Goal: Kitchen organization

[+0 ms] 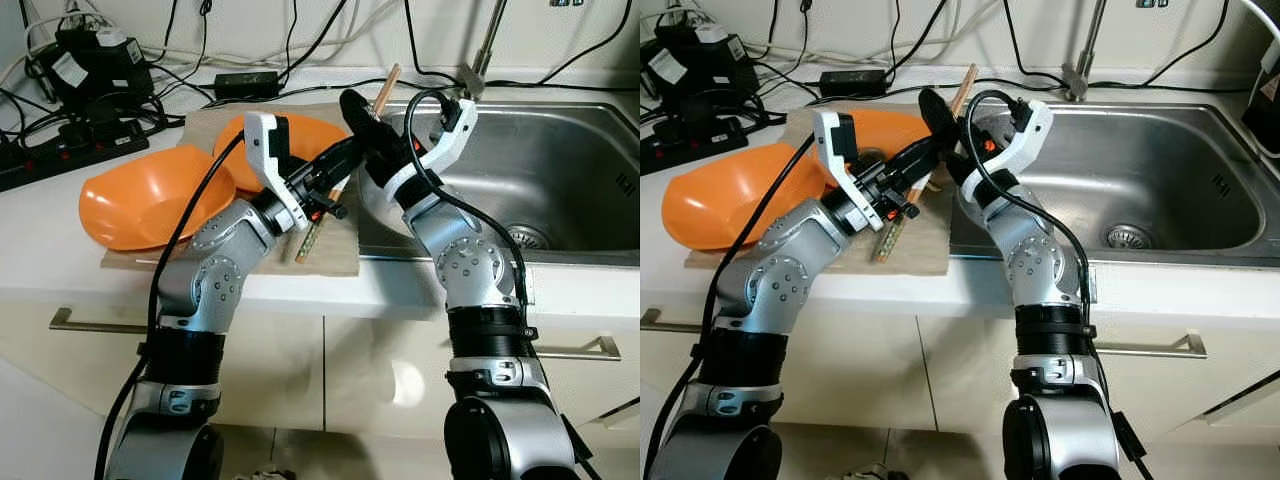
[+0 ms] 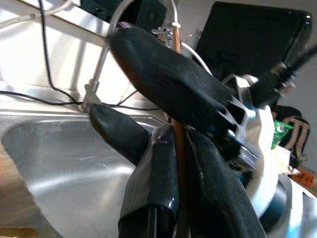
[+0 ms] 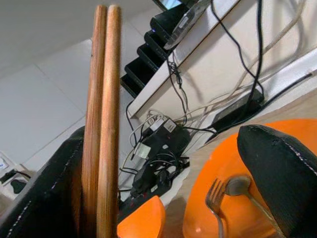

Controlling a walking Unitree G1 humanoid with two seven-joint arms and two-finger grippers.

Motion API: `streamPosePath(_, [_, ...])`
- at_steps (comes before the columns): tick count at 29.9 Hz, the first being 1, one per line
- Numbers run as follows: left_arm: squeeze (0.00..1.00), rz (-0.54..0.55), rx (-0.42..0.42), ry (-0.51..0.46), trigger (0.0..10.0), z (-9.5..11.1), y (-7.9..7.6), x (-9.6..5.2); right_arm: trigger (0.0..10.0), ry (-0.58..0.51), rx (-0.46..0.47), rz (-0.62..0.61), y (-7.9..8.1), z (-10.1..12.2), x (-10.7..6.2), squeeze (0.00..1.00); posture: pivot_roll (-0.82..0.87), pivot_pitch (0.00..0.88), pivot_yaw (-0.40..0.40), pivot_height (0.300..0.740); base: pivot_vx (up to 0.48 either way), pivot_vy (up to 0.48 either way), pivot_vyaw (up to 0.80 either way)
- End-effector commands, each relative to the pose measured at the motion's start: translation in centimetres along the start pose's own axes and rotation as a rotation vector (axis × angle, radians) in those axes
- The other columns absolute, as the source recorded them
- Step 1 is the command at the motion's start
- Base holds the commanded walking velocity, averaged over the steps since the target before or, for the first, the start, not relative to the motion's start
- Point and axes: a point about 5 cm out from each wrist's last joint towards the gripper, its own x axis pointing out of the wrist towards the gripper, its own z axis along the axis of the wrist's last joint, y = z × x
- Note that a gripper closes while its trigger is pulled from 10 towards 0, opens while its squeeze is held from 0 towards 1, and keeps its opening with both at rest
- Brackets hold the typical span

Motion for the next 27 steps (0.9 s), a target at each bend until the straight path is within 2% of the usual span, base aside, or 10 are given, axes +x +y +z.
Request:
streamPosePath(1, [0.0, -0.041, 0.012, 0.007, 0.0, 0.0, -0.7, 0.2, 10.0, 0.016, -0.017, 0.02, 0.6, -0.3, 0.5, 0.0, -0.02, 0.0, 0.066, 0.74, 0.0, 0.0, 0.0])
streamPosePath(2, [0.0, -0.051, 0.013, 0.007, 0.0, 0.1, -0.8, 0.2, 10.0, 0.006, -0.055, -0.001, 0.2, -0.3, 0.6, 0.0, -0.02, 0.0, 0.065, 0.74, 0.0, 0.0, 0.0])
streamPosePath(3, [0.0, -0.051, 0.013, 0.007, 0.0, 0.1, -0.8, 0.2, 10.0, 0.006, -0.055, -0.001, 0.2, -0.3, 0.6, 0.0, -0.02, 0.0, 0.065, 0.74, 0.0, 0.0, 0.0])
streamPosePath(4, [0.0, -0.059, 0.015, 0.007, 0.0, 0.1, -1.0, 0.2, 10.0, -0.007, -0.105, -0.023, -0.2, -0.1, 0.6, 0.0, -0.02, 0.0, 0.065, 0.74, 0.0, 0.0, 0.0])
streamPosePath(5, [0.0, -0.059, 0.015, 0.007, 0.0, 0.1, -1.0, 0.2, 10.0, -0.007, -0.105, -0.023, -0.2, -0.1, 0.6, 0.0, -0.02, 0.0, 0.065, 0.74, 0.0, 0.0, 0.0])
streamPosePath(6, [0.0, -0.065, 0.018, 0.01, 0.0, 0.1, -1.1, 0.1, 6.6, -0.029, -0.177, -0.043, -0.4, 0.1, 0.6, 0.0, -0.02, 0.0, 0.065, 0.74, 0.0, 0.0, 0.0])
streamPosePath(8, [0.0, -0.065, 0.018, 0.01, 0.0, 0.1, -1.1, 0.1, 6.6, -0.029, -0.177, -0.043, -0.4, 0.1, 0.6, 0.0, -0.02, 0.0, 0.065, 0.74, 0.0, 0.0, 0.0])
streamPosePath(10, [0.0, -0.067, 0.02, 0.013, 0.0, 0.0, -1.1, 0.1, 0.0, -0.05, -0.214, -0.056, -0.5, 0.4, 0.6, 0.0, -0.02, 0.0, 0.063, 0.74, 0.0, 0.0, 0.0])
streamPosePath(18, [0.0, -0.073, 0.035, 0.024, 0.0, -0.1, -1.2, -0.1, 0.0, -0.084, -0.251, -0.091, -1.0, 0.4, 0.6, 0.0, -0.02, 0.0, 0.062, 0.74, 0.0, 0.0, 0.0])
streamPosePath(27, [0.0, -0.074, 0.042, 0.026, 0.0, -0.1, -1.1, 0.0, 0.0, -0.097, -0.241, -0.098, -1.1, 0.4, 0.5, 0.0, -0.02, 0.0, 0.063, 0.74, 0.0, 0.0, 0.0])
